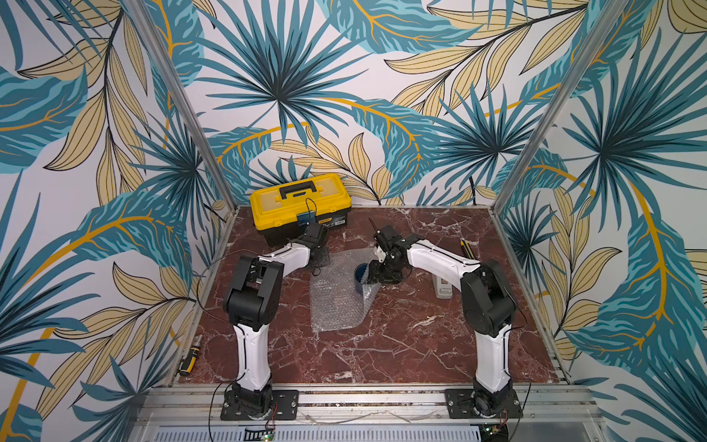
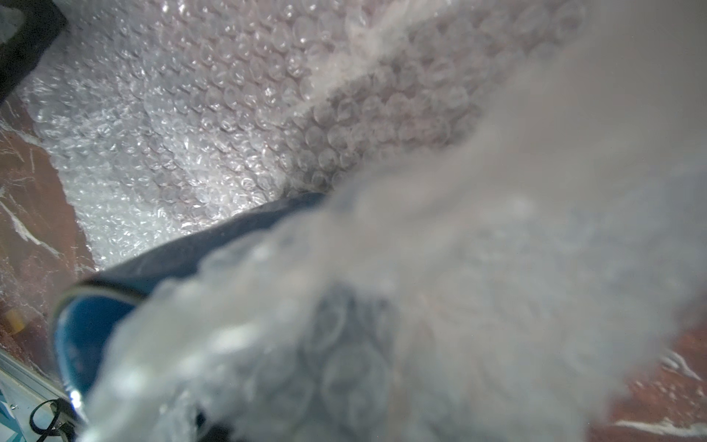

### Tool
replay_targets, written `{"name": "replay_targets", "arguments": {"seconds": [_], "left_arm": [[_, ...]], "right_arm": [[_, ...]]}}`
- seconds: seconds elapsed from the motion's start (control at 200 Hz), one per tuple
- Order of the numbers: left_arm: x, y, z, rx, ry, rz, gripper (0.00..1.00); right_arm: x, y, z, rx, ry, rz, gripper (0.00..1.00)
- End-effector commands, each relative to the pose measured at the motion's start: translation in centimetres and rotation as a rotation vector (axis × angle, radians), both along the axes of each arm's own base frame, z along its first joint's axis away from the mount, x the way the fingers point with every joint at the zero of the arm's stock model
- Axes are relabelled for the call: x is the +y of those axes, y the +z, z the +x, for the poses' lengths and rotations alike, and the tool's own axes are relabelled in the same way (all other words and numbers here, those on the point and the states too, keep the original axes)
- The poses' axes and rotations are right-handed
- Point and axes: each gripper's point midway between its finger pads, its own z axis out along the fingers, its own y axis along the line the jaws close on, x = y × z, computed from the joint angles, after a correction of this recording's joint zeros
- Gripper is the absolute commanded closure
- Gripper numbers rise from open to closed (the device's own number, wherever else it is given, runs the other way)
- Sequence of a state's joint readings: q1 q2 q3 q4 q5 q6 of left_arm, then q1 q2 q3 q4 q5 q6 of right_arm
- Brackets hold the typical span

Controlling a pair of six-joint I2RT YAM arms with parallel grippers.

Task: Wrap mugs in bubble wrap
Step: Wrap the mug in bubble wrap.

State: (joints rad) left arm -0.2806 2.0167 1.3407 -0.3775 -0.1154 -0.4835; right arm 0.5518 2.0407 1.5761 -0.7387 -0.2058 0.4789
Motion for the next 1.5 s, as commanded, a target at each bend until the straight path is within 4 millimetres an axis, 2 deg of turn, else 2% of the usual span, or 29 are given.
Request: {"name": "replay_targets", "arguments": {"seconds": [0.0,0.05,0.15,0.245,0.295,0.521,0.721,0.916,1.046,1.262,1.497], "left_arm": [[-0.9,2.7,1.0,-0.070,-0.014,-0.035,0.86],[-1.5,3.5,0.8,-0.090,-0.029,-0.041,0.90],[-3.1,6.4,0.1,-0.153,-0.073,-0.062,0.91],[-5.4,9.0,-0.9,-0.211,-0.133,-0.107,0.91],[-7.3,10.1,-1.9,-0.222,-0.188,-0.167,0.92],[-12.3,13.0,-6.3,-0.247,-0.318,-0.316,0.99],[-15.8,12.8,-9.8,-0.202,-0.405,-0.431,1.00],[-18.2,10.9,-11.7,-0.148,-0.452,-0.486,1.00],[-18.4,9.5,-12.0,-0.117,-0.447,-0.482,1.00],[-18.2,7.3,-12.2,-0.073,-0.447,-0.457,1.00],[-18.4,6.6,-12.5,-0.059,-0.468,-0.447,1.00]], "right_arm": [[-0.6,-1.4,-0.5,0.029,-0.002,-0.050,0.46],[-0.6,-1.4,-0.5,0.028,-0.005,-0.048,0.46],[-0.6,-1.5,-0.5,0.027,-0.010,-0.044,0.46],[-0.6,-1.5,-0.5,0.026,-0.014,-0.039,0.46],[-0.5,-1.5,-0.5,0.027,-0.014,-0.036,0.46],[-0.3,-1.4,-0.5,0.022,-0.024,-0.018,0.46],[-0.1,-1.4,-0.5,0.019,-0.031,-0.002,0.46],[0.0,-1.1,-0.6,0.019,-0.033,0.010,0.46],[0.1,-0.4,-0.7,0.018,-0.038,0.023,0.46],[-0.3,2.5,-1.1,-0.006,-0.057,0.051,0.44],[-1.8,5.5,-1.2,-0.038,-0.100,0.037,0.43]]}}
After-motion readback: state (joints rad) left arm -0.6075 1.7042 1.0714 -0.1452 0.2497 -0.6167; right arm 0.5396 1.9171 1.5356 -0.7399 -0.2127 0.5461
